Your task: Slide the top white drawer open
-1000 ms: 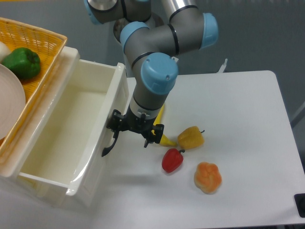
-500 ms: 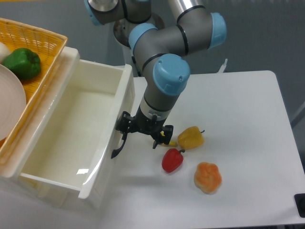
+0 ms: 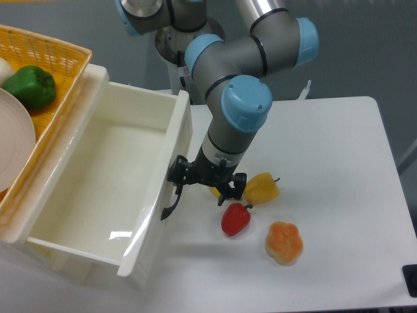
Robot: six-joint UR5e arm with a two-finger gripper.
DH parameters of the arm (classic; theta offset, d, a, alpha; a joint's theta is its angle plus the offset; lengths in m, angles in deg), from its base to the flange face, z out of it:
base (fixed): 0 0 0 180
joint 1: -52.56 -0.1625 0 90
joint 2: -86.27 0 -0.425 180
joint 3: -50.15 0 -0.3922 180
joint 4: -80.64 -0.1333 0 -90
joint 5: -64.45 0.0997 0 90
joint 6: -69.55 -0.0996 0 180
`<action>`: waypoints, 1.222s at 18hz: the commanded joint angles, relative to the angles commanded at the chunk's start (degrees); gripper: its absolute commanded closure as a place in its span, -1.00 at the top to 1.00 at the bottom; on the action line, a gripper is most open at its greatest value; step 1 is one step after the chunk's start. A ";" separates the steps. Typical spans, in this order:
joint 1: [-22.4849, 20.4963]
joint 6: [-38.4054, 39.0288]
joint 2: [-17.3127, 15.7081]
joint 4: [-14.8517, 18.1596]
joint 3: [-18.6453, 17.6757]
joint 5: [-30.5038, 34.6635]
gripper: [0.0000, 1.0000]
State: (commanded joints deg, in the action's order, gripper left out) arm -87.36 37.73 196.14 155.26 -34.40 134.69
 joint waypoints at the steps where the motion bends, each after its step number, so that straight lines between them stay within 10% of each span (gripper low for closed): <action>1: -0.44 0.00 0.00 0.00 -0.09 -0.96 1.00; 22: -3.17 -0.26 0.88 -0.09 -0.79 -8.97 1.00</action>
State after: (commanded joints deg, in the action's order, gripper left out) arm -90.53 37.47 197.02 155.17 -35.19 125.71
